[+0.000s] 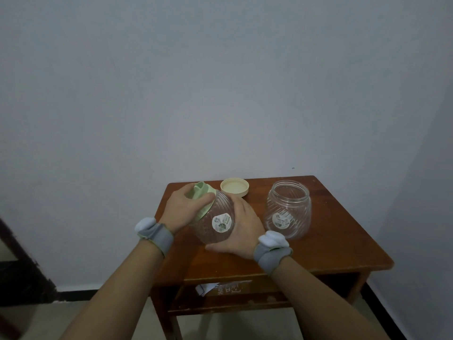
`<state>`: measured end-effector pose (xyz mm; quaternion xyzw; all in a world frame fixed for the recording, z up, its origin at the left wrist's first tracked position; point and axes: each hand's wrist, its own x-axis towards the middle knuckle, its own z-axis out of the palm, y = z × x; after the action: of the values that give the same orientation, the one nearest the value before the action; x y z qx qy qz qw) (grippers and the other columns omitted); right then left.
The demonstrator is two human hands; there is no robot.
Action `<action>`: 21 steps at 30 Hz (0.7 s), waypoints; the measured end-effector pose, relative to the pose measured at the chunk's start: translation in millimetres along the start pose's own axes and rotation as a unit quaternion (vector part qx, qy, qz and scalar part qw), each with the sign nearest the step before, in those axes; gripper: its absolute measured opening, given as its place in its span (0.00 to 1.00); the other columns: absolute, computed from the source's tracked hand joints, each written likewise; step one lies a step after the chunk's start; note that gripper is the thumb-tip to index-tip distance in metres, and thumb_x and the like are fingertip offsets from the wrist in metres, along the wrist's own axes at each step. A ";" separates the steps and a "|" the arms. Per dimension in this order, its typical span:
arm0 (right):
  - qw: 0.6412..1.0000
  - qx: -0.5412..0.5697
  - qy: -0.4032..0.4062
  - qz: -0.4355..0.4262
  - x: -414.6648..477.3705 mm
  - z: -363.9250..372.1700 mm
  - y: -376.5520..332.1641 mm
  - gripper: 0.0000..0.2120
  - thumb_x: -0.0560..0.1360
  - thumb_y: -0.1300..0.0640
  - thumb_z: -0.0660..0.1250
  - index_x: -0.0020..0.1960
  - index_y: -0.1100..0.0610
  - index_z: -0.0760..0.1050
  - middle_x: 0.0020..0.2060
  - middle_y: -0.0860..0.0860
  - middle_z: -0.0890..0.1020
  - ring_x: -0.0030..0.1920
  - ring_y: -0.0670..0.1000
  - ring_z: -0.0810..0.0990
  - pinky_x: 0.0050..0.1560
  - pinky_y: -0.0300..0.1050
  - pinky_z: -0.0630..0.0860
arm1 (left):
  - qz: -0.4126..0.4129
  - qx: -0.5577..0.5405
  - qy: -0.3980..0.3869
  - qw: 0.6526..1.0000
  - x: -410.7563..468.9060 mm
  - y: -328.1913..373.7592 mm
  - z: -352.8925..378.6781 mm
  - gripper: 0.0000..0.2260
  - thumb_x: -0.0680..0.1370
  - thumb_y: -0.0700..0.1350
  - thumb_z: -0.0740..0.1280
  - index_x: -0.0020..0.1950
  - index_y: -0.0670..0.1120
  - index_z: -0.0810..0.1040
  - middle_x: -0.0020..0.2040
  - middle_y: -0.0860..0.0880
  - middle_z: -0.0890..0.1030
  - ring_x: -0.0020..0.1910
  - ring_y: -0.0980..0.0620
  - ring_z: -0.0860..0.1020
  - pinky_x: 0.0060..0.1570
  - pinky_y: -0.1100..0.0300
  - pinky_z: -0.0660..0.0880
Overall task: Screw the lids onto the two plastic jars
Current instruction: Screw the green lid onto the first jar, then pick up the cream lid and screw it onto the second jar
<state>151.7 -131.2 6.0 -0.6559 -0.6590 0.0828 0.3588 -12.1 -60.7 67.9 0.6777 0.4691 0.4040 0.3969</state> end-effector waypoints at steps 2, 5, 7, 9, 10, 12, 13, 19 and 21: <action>0.999 0.042 -0.006 0.030 -2.7 5.8 0.9 0.66 0.55 0.31 0.82 0.82 0.49 0.52 0.77 0.46 0.65 0.77 0.50 0.65 0.77 0.53 0.68 | 0.012 0.073 0.002 0.997 -1.6 12.4 4.2 0.45 0.55 0.70 0.67 0.67 0.47 0.81 0.60 0.47 0.83 0.60 0.47 0.80 0.61 0.56 0.75; 0.996 0.076 -0.018 0.048 -2.5 13.8 -0.8 0.68 0.56 0.32 0.82 0.83 0.49 0.48 0.79 0.46 0.62 0.79 0.49 0.64 0.77 0.52 0.68 | 0.004 0.144 0.015 0.989 -4.2 23.1 6.7 0.49 0.55 0.70 0.64 0.70 0.44 0.79 0.67 0.43 0.82 0.65 0.42 0.78 0.62 0.57 0.72; 0.995 0.079 -0.041 0.051 -0.9 14.9 -3.4 0.70 0.58 0.33 0.83 0.84 0.51 0.43 0.81 0.48 0.59 0.80 0.51 0.61 0.78 0.53 0.66 | -0.003 0.176 0.020 0.984 -2.5 25.2 5.4 0.51 0.54 0.71 0.62 0.71 0.45 0.79 0.67 0.43 0.82 0.66 0.42 0.78 0.63 0.54 0.73; 0.993 0.067 -0.078 0.057 -1.8 11.0 -1.2 0.70 0.61 0.35 0.82 0.84 0.53 0.38 0.83 0.51 0.55 0.82 0.53 0.58 0.79 0.52 0.64 | -0.001 0.215 0.027 0.976 -0.7 25.6 4.9 0.47 0.54 0.71 0.62 0.67 0.47 0.81 0.64 0.44 0.84 0.62 0.41 0.80 0.60 0.53 0.75; 0.994 0.052 -0.082 0.046 -3.4 8.6 0.1 0.68 0.64 0.37 0.82 0.84 0.54 0.39 0.83 0.53 0.55 0.82 0.54 0.58 0.78 0.52 0.64 | -0.001 0.231 0.034 0.972 0.1 25.8 2.9 0.45 0.55 0.71 0.62 0.65 0.47 0.82 0.61 0.44 0.85 0.60 0.41 0.80 0.58 0.53 0.76; 1.000 0.001 -0.017 -0.010 -10.9 -0.3 4.3 0.55 0.70 0.42 0.79 0.84 0.54 0.49 0.79 0.54 0.63 0.78 0.55 0.65 0.76 0.55 0.68 | -0.010 0.247 0.041 0.968 1.8 26.4 -0.1 0.45 0.54 0.71 0.62 0.65 0.48 0.82 0.60 0.43 0.85 0.60 0.40 0.79 0.59 0.50 0.78; 0.997 -0.036 0.061 -0.036 -14.3 -4.7 8.0 0.48 0.70 0.44 0.78 0.82 0.54 0.57 0.75 0.56 0.69 0.74 0.55 0.70 0.71 0.59 0.73 | -0.017 0.259 0.040 0.965 3.3 25.8 -1.2 0.45 0.55 0.71 0.63 0.66 0.49 0.81 0.62 0.43 0.84 0.62 0.38 0.78 0.61 0.48 0.78; 0.913 -0.109 0.379 0.104 -23.2 -34.8 38.7 0.58 0.56 0.36 0.83 0.77 0.57 0.64 0.77 0.64 0.65 0.75 0.63 0.63 0.68 0.63 0.65 | -0.026 0.377 0.017 0.926 13.8 22.4 8.2 0.42 0.59 0.68 0.64 0.71 0.51 0.77 0.65 0.42 0.81 0.65 0.37 0.74 0.61 0.47 0.73; 0.920 -0.051 0.349 0.170 -22.2 -41.1 54.4 0.65 0.53 0.38 0.86 0.81 0.57 0.58 0.79 0.64 0.62 0.77 0.66 0.62 0.72 0.68 0.63 | -0.028 0.385 0.015 0.922 15.9 19.7 7.4 0.42 0.60 0.68 0.65 0.71 0.51 0.77 0.65 0.42 0.81 0.65 0.37 0.74 0.62 0.47 0.73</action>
<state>216.8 -159.7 -3.6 -0.7629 -0.3734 -0.1254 0.5126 4.6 -51.5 86.1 0.7590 0.6128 0.1908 0.1096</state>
